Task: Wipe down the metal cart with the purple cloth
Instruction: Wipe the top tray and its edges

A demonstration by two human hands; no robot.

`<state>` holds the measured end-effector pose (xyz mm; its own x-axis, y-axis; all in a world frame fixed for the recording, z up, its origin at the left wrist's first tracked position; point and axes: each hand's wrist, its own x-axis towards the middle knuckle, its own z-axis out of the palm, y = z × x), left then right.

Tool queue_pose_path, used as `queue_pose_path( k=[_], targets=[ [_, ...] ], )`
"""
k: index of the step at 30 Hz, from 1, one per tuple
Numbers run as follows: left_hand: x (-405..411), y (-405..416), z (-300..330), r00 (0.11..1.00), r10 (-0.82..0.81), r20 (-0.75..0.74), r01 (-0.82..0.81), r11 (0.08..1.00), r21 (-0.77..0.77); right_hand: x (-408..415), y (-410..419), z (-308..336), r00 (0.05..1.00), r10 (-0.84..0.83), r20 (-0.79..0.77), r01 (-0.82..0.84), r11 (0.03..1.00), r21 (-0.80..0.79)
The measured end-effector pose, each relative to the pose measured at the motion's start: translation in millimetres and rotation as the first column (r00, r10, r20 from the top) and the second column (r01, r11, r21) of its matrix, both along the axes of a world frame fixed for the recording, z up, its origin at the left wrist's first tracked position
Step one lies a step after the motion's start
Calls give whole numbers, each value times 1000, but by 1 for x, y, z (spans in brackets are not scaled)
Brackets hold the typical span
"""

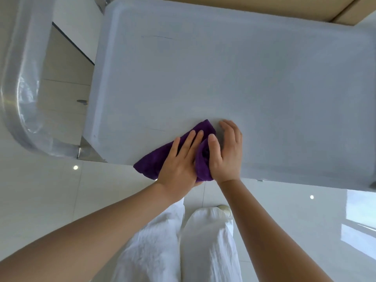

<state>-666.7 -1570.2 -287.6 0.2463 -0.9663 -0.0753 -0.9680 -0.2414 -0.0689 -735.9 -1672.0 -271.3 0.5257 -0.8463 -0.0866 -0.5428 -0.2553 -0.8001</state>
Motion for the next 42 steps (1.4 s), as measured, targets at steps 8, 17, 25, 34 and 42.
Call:
queue_pose_path(
  k=[8, 17, 25, 34, 42],
  targets=[
    [-30, -29, -1, 999, -33, 42, 31, 999, 29, -55, -26, 14, 987, -86, 134, 84, 996, 23],
    [-91, -80, -2, 1000, -25, 11, 25, 1000, 1, -166, -64, 1, 965, -22, -262, 15, 999, -30],
    [-171, -146, 10, 995, 49, -91, -49, 999, 4, -197, -97, 32, 981, 23, 191, -102, 903, 418],
    [-216, -188, 11, 993, 21, -120, -12, 997, 73, -272, -134, 34, 957, -266, 113, 246, 955, 167],
    [-273, -248, 23, 984, -98, -152, 126, 974, 190, -328, -158, 15, 950, -261, -172, 269, 963, 21]
  ],
)
